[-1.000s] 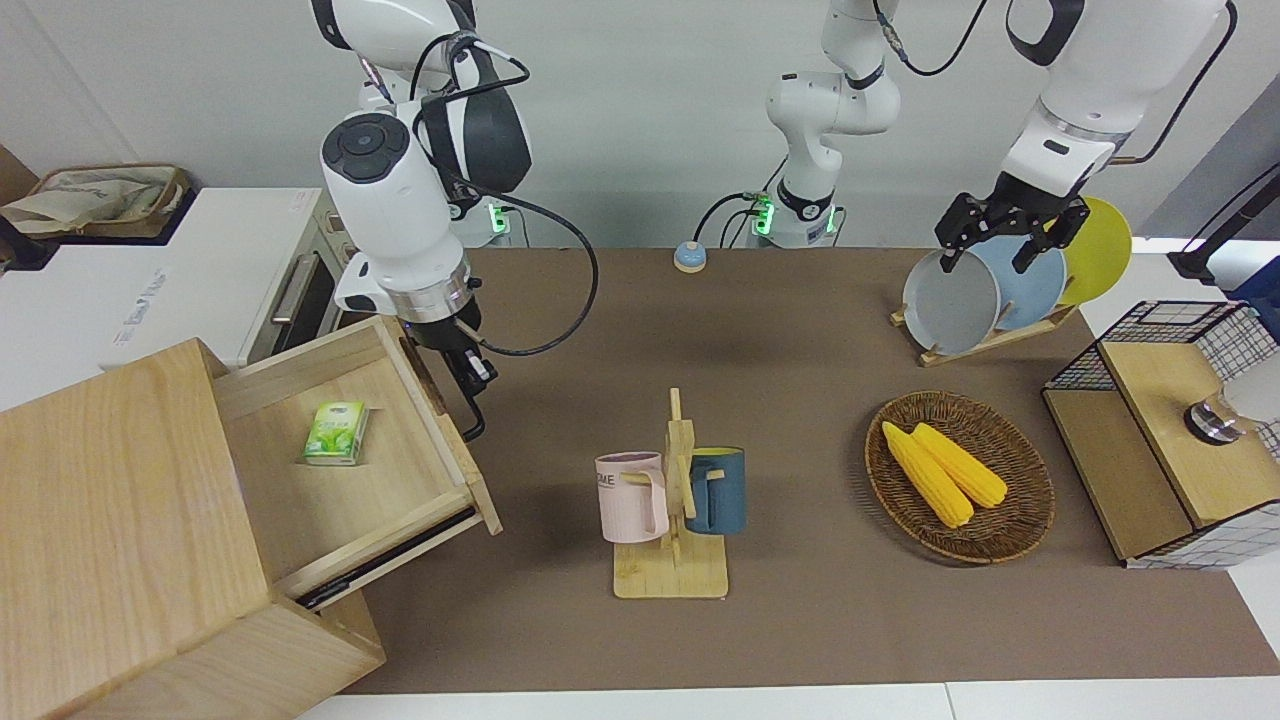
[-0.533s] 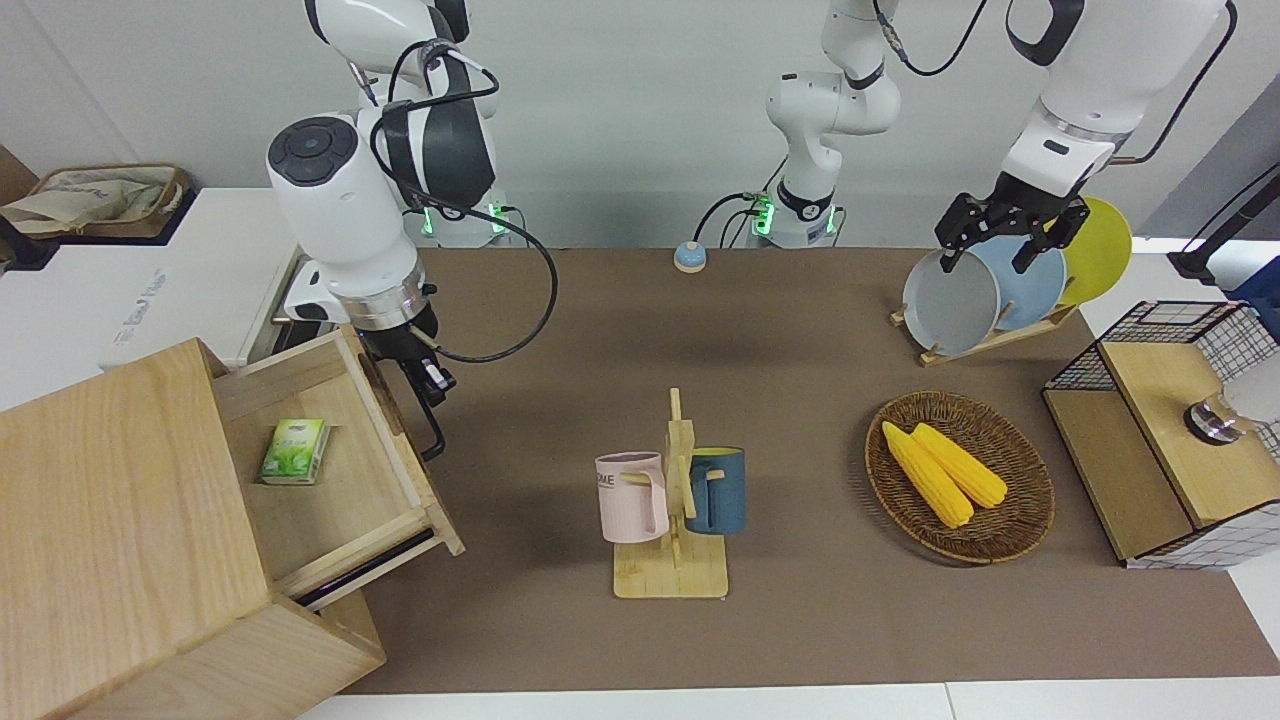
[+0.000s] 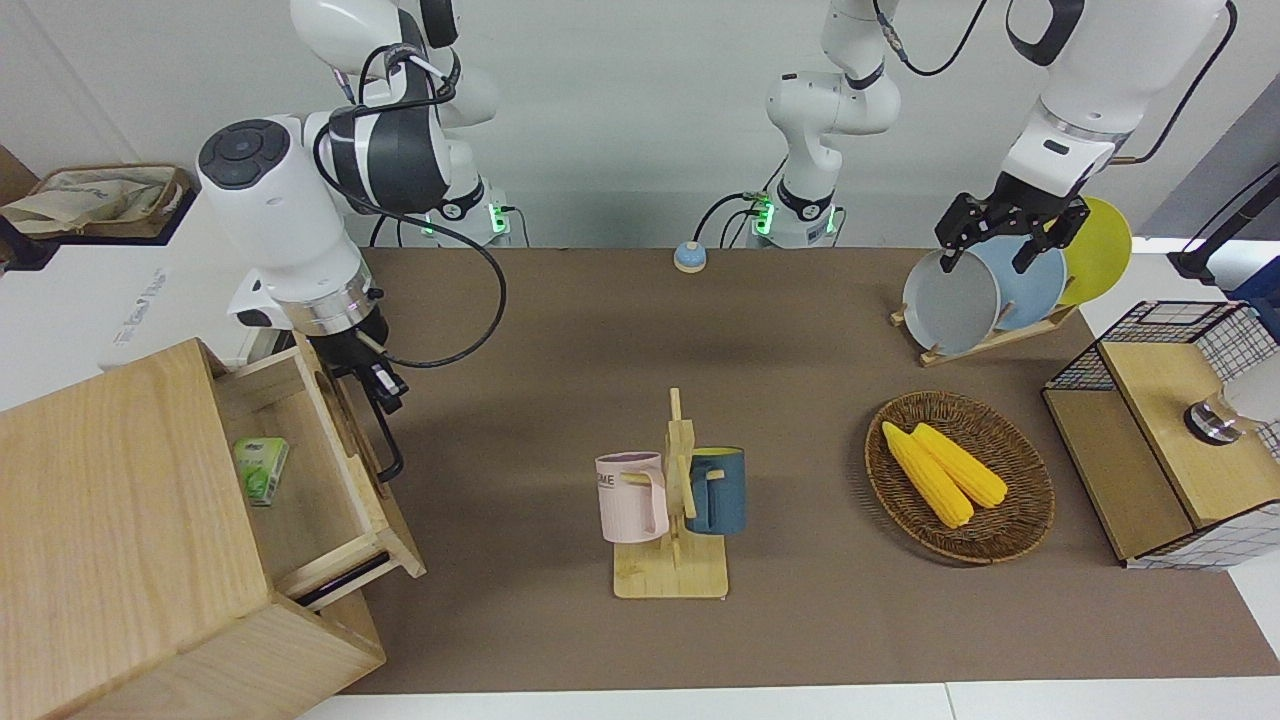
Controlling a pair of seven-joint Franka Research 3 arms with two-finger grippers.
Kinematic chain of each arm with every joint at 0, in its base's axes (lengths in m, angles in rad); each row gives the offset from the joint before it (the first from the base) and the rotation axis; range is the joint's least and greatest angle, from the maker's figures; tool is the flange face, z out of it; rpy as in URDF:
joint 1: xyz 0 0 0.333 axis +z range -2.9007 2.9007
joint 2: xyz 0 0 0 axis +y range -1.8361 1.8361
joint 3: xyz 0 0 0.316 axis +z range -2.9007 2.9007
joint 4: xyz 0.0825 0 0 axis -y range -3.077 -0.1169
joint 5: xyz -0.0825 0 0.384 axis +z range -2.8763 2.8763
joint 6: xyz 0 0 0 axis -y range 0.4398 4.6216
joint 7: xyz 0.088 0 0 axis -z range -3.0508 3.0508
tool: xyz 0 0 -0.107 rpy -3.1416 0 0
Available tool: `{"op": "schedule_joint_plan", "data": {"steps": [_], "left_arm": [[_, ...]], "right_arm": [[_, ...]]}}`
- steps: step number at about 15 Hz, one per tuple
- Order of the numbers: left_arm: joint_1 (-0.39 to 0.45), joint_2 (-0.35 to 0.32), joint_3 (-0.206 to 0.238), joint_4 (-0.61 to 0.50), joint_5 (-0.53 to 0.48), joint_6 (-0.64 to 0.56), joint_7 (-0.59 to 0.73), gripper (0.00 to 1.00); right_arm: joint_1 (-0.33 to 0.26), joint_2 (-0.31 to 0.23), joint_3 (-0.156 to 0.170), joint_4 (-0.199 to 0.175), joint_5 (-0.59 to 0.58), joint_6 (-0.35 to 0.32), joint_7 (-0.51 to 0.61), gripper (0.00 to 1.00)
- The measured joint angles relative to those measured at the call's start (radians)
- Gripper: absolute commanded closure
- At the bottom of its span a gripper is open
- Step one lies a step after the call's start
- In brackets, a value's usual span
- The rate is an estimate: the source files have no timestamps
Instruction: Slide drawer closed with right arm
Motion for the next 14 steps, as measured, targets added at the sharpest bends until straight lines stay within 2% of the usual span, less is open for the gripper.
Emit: {"op": "schedule_joint_plan", "data": {"steps": [7,14], "left_arm": [[0.0,0.0,0.0,0.0,0.0,0.0,0.0,0.0],[0.0,0.0,0.0,0.0,0.0,0.0,0.0,0.0]], "right_arm": [[-0.058,0.0,0.002,0.002,0.001,0.001,-0.013,1.0],[-0.118,0.002,-0.001,0.002,0.001,0.016,-0.124,1.0]]}}
